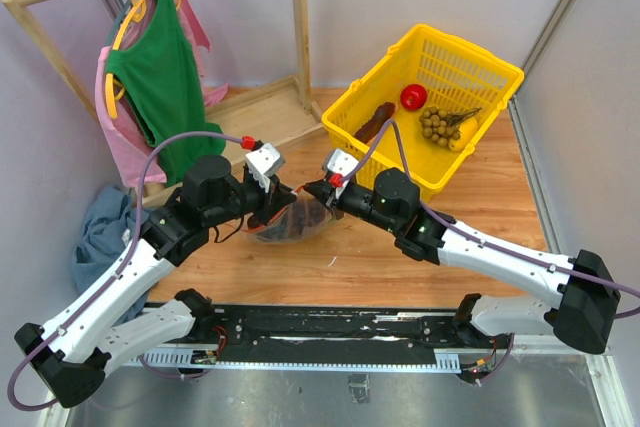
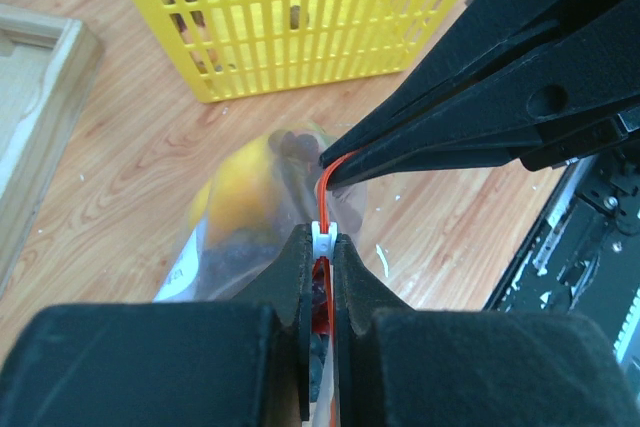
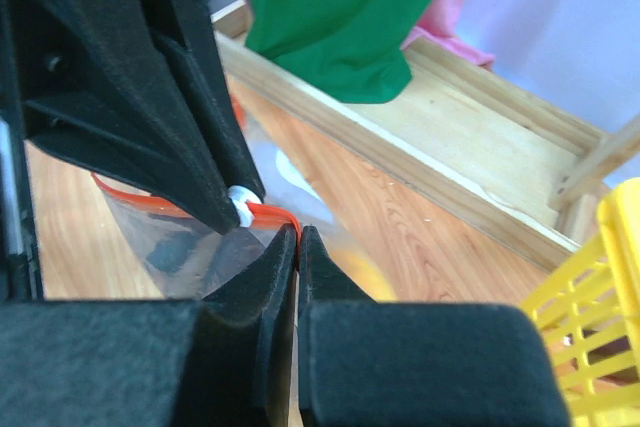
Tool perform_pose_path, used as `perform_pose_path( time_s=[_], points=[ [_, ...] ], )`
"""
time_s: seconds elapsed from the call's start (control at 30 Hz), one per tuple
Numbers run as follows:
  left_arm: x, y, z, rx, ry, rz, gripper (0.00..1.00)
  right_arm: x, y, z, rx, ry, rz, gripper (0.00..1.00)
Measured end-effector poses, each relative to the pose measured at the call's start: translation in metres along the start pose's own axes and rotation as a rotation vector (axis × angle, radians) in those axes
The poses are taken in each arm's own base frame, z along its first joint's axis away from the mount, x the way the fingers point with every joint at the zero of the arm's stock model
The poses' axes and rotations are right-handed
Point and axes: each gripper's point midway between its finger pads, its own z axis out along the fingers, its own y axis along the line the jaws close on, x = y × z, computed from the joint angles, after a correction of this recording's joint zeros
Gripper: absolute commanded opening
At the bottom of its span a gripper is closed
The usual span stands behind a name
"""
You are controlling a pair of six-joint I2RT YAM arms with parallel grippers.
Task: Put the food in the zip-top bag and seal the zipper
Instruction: Zip the zipper food storage bag at the center of the board.
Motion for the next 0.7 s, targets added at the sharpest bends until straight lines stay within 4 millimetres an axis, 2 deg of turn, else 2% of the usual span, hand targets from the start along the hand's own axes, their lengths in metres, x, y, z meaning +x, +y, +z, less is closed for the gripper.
perform_pose_path(
  time_s=[0.3,0.47,0.6,0.7],
  points=[
    [-0.001,0.016,-0.001,-0.097,-0.004,-0.029,0.06,-0.003,-0.028,-0.012,0.156,0.003,-0.016,0.01],
    [0.014,0.023,-0.004,-0.143,0.052,-0.043,0.05,-0.006,-0.063,-0.026,0.323,0.011,-0.024,0.01],
    [0.016,0.025,-0.007,-0.158,0.06,-0.044,0.02,-0.01,-0.074,-0.035,0.367,0.011,-0.037,0.02],
    [0.017,0.024,-0.008,-0.154,0.066,-0.038,0.0,-0.014,-0.063,-0.035,0.282,0.015,-0.066,0.21]
  ],
)
